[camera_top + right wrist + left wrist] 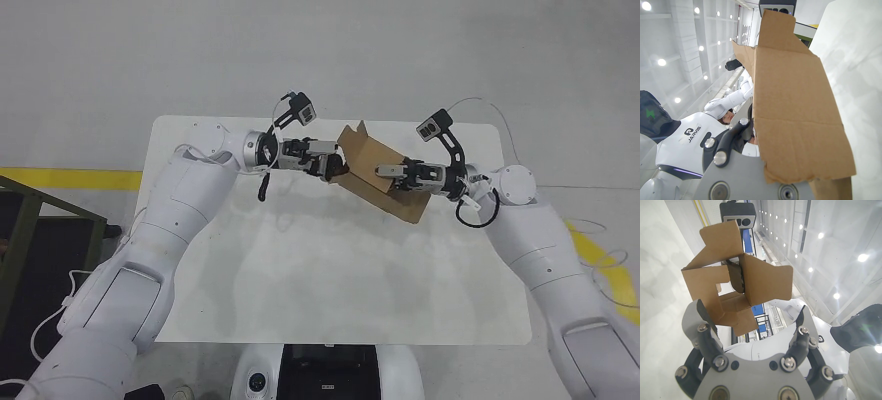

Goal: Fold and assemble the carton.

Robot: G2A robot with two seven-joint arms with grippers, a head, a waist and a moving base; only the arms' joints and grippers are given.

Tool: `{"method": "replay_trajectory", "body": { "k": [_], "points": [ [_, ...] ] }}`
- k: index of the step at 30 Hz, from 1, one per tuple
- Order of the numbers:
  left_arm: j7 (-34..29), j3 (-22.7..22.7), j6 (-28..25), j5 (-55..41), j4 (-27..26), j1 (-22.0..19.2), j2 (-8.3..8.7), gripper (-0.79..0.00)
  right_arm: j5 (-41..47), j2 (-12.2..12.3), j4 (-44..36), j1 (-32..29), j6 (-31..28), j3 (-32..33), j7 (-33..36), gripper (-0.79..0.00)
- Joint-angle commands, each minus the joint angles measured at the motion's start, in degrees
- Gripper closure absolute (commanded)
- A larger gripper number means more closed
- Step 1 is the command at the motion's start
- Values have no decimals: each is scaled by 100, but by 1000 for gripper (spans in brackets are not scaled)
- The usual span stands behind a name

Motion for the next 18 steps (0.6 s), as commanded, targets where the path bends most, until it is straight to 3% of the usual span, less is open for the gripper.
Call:
{"method": "replay_trajectory", "body": {
  "k": [1, 18],
  "points": [
    [25, 7, -24, 18, -57, 2, 1, -785, 13, -13, -21, -10, 32, -7, 32, 0],
    [244, 58, -243, 165, -357, 111, 49, -785, 150, -128, 126, -33, 177, 84, 177, 0]
  ]
}}
